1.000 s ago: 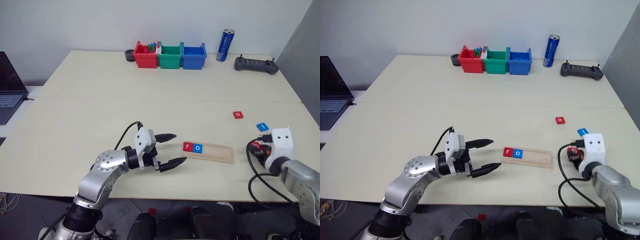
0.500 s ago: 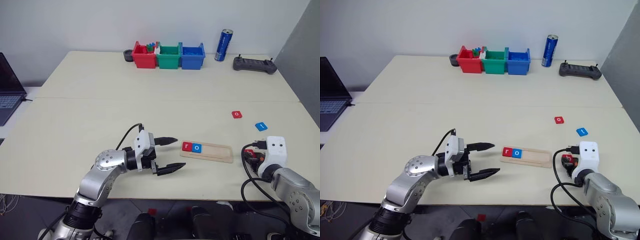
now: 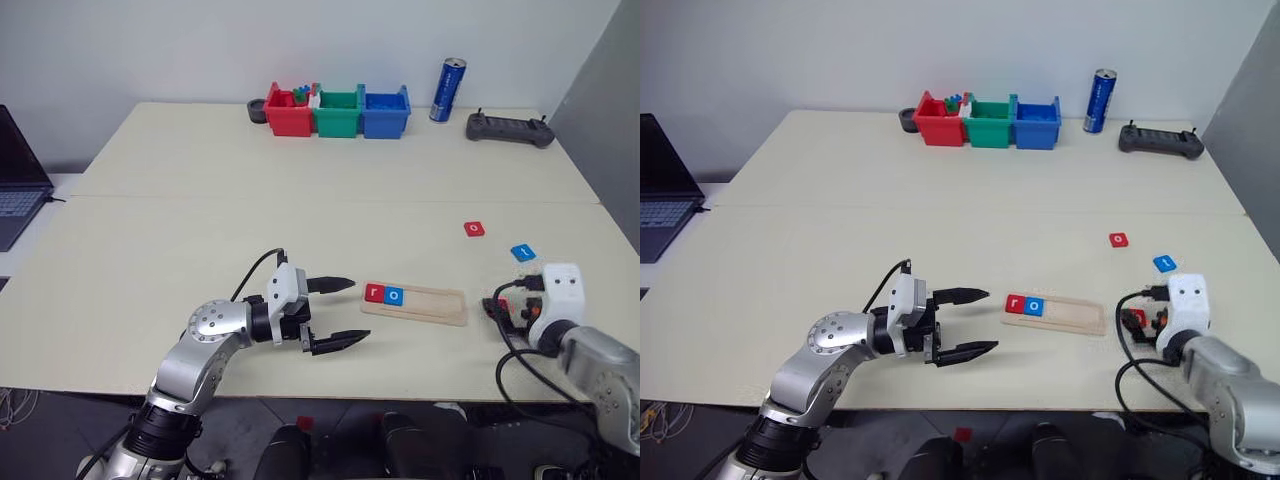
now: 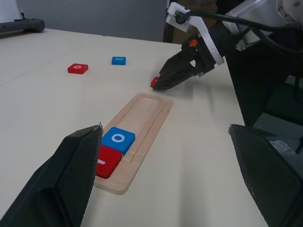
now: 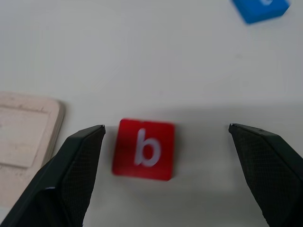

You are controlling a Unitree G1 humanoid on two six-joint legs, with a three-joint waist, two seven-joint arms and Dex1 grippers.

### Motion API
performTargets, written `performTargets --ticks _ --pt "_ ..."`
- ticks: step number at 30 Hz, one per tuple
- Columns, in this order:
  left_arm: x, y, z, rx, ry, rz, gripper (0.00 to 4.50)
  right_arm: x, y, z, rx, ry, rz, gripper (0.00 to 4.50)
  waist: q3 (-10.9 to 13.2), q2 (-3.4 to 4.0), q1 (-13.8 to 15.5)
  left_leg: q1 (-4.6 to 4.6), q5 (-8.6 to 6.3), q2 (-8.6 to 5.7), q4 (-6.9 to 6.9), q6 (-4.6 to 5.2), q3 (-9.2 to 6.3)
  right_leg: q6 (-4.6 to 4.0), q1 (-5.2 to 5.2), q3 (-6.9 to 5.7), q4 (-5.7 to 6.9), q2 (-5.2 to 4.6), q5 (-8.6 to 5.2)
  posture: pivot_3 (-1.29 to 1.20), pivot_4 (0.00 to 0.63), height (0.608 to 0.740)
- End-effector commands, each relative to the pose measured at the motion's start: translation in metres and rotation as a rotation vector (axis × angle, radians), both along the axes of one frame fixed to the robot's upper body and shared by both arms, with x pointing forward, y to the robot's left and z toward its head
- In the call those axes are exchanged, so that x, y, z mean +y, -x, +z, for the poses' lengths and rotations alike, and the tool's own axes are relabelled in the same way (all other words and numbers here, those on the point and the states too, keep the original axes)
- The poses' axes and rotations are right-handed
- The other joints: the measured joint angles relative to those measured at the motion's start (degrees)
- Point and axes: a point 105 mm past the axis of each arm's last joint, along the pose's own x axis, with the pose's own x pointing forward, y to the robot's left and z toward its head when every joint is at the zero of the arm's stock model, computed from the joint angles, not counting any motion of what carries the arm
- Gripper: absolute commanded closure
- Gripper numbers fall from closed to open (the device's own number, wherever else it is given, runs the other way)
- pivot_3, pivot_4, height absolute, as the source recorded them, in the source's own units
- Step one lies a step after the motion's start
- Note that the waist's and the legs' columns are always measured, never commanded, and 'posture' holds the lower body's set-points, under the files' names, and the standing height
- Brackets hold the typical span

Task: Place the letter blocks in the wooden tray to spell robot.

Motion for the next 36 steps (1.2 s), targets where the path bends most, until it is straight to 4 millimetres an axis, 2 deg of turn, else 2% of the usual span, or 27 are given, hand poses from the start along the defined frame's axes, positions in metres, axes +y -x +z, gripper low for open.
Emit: performTargets --ticks 1,4,6,8,11,15,18,23,27,31,36 --pt "-0.001 -0.002 0.008 -0.038 0.015 -0.009 0.0 0.003 -0.015 0.05 -0.169 0.052 0.123 0.04 0.02 0.02 -0.07 0.0 0.0 0.02 0.0 0.0 0.0 0.04 0.0 -0.01 0.0 0.03 -0.02 0.0 0.15 0.74" --pt "-0.002 -0.005 0.007 -0.039 0.017 -0.01 0.0 0.013 -0.022 0.067 -0.204 0.058 0.261 0.04 0.03 0.0 0.05 -0.02 0.0 0.01 0.0 0.0 -0.01 0.01 -0.01 -0.02 -0.01 0.02 -0.01 0.0 0.15 0.74" --pt "-0.003 -0.005 0.007 -0.039 0.019 -0.015 0.0 0.029 -0.02 0.071 -0.216 0.057 0.453 0.04 0.03 -0.01 0.09 -0.05 0.0 0.0 0.0 0.01 -0.03 -0.07 0.01 -0.03 -0.06 0.02 0.04 0.0 0.15 0.74" --pt "-0.005 -0.004 0.006 -0.037 0.023 -0.024 0.0 0.035 -0.011 0.061 -0.179 0.114 0.638 0.04 0.04 -0.03 0.28 -0.08 -0.01 -0.02 -0.01 0.02 -0.01 -0.08 0.01 -0.03 -0.14 -0.01 0.05 0.0 0.15 0.74" --pt "-0.007 -0.002 0.006 -0.038 0.025 -0.036 0.0 0.028 0.009 0.026 -0.054 0.314 0.907 0.04 0.05 -0.05 0.84 -0.12 -0.02 -0.07 -0.06 0.04 -0.05 -0.07 0.04 -0.09 -0.25 -0.08 0.04 0.0 0.15 0.74" --pt "-0.007 -0.001 0.008 -0.042 0.028 -0.037 0.0 0.014 0.028 -0.001 0.109 0.366 1.107 0.04 0.08 -0.08 0.84 -0.12 -0.02 -0.1 -0.04 0.04 0.03 -0.03 0.05 -0.07 -0.29 -0.18 0.05 0.0 0.15 0.74" --pt "-0.007 0.0 0.008 -0.042 0.03 -0.034 0.0 0.003 0.028 -0.01 0.167 0.407 1.162 0.04 0.08 -0.09 0.34 0.0 -0.02 -0.06 -0.01 0.04 0.11 -0.03 0.06 -0.01 -0.2 -0.16 0.05 0.0 0.15 0.74" --pt "-0.008 0.001 0.009 -0.042 0.034 -0.023 0.0 -0.009 0.01 -0.01 0.156 0.454 1.159 0.04 0.1 -0.11 0.04 0.06 -0.02 -0.04 0.01 0.03 0.13 -0.04 0.08 0.03 -0.14 -0.13 0.06 0.0 0.15 0.74" --pt "-0.008 0.001 0.01 -0.043 0.037 -0.013 0.0 -0.006 -0.001 -0.012 0.139 0.443 1.165 0.04 0.1 -0.12 0.21 0.04 -0.02 -0.06 0.04 0.03 0.1 -0.05 0.09 0.01 -0.14 -0.15 0.06 0.0 0.15 0.74" --pt "-0.009 0.002 0.01 -0.043 0.037 -0.013 0.0 -0.003 -0.003 -0.016 0.153 0.431 1.18 0.04 0.1 -0.11 0.41 0.03 -0.02 -0.08 0.04 0.03 0.07 -0.05 0.09 0.0 -0.11 -0.17 0.06 0.0 0.15 0.74" --pt "-0.008 0.004 0.01 -0.046 0.033 -0.015 0.0 -0.007 -0.011 -0.021 0.173 0.37 1.133 0.04 0.1 -0.1 0.34 0.05 -0.02 -0.09 0.05 0.03 0.08 -0.05 0.09 0.0 -0.08 -0.2 0.06 0.0 0.15 0.74"
